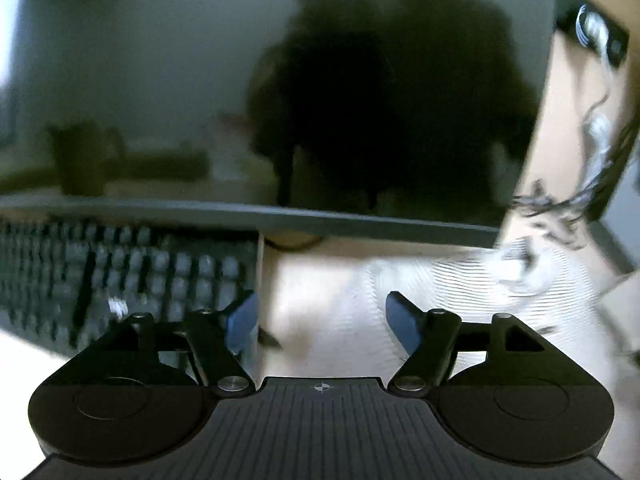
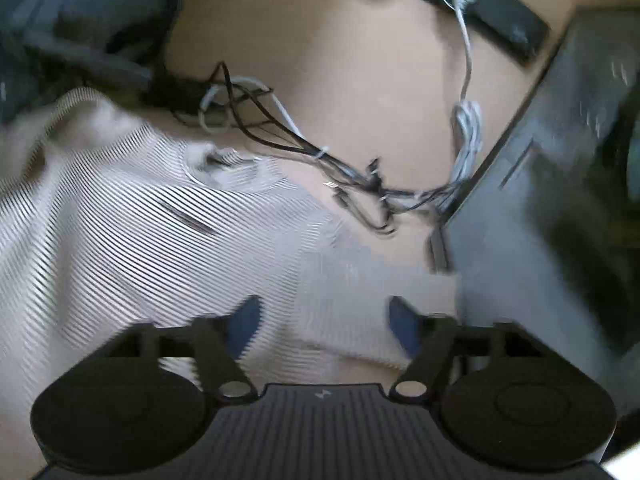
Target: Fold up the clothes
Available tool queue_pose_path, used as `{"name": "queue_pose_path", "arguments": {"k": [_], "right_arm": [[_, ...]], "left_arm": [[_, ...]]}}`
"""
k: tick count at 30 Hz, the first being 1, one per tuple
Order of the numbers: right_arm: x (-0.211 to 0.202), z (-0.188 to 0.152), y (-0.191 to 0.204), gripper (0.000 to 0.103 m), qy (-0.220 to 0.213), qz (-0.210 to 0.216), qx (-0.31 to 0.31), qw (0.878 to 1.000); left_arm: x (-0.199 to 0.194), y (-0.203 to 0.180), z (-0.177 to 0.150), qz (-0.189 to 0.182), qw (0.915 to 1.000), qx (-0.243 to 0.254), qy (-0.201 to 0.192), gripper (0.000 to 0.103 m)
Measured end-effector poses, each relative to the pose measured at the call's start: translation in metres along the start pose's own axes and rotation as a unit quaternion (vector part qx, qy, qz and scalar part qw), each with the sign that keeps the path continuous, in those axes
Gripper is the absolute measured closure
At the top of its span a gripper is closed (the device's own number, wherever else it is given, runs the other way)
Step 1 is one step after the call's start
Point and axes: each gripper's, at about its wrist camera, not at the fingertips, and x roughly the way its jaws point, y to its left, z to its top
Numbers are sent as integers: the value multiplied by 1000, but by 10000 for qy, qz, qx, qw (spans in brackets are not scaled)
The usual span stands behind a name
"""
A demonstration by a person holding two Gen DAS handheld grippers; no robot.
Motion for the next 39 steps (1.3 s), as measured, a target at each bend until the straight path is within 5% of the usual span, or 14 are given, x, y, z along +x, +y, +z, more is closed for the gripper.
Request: {"name": "queue_pose_path", "arguments": {"k": [2,4,7,11,13,16,20,23,26,30,31,32,36,39], "right_arm": [[6,0,0,35,135,112,41,9998],[-4,3,5,44,83,740,319,9967],[-13,4,26,53,206,1325,424,9901],[-13,-8,29,55,391,1439,761,9859],[-10,-14,20,54,477,1521,1020,9819],[-11,-25,8,47,553,1563,1373,9766],[-24,-22,2,50,341,920,923,9909],[-24,-15,5,47,-2,-58,57,10000],[6,-10,5,47,168,-112,-184,9996],[35,-1,8,58,202,4,-135,9997],[32,8,3,82,124,54,-40,9999],[27,18,-5,91,6,92,86,9999],[-14,74,-57,92,-770,240,1083,9908],[-54,120,-95,93,-1541,960,2166,9592]], "left_arm": [[-13,-7,-13,-487,9986,26,219,23],[-22,-20,-31,-1050,9929,233,505,23],[-24,-39,-61,-1687,9792,512,1001,34],[-12,-44,-88,-936,9850,887,1151,69],[-17,-25,-86,-177,9914,825,1003,52],[-27,13,-77,870,9916,477,835,56],[-56,57,-56,1230,9903,-304,573,46],[-66,64,-40,897,9908,-908,454,31],[-64,45,-32,238,9907,-1250,482,21],[-64,-6,-38,-617,9935,-727,618,11],[-64,-19,-43,-777,9932,-551,667,10],[-66,-28,-48,-892,9926,-412,713,8],[-66,-41,-61,-1156,9893,-229,864,8],[-63,-37,-67,-1195,9876,-323,961,8]]}}
